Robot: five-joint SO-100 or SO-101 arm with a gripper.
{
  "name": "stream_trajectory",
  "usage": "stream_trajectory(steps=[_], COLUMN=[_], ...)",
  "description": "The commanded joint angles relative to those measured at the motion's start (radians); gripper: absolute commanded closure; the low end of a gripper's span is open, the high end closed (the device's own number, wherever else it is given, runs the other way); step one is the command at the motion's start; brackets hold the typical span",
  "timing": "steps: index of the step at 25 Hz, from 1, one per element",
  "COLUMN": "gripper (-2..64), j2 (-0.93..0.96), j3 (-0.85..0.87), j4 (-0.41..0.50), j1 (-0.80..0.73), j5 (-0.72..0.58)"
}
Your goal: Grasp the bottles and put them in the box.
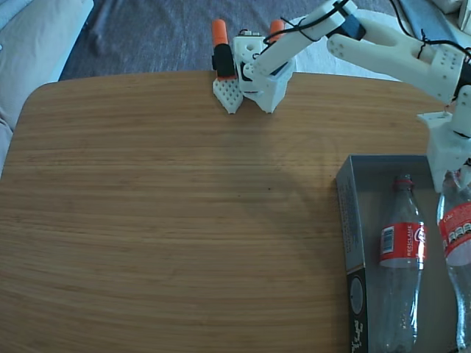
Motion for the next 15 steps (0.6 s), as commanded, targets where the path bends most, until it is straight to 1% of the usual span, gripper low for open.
stream_trajectory(steps=[1, 12, 15], gripper=[60.3, 60.3, 60.3], j2=[0.031, 0.028, 0.029], j3=[-0.060, -0.060, -0.034], j4=[0.012, 0.002, 0.002], j1=[-0.018, -0.054, -0.055], j5=[-0.006, -0.008, -0.006])
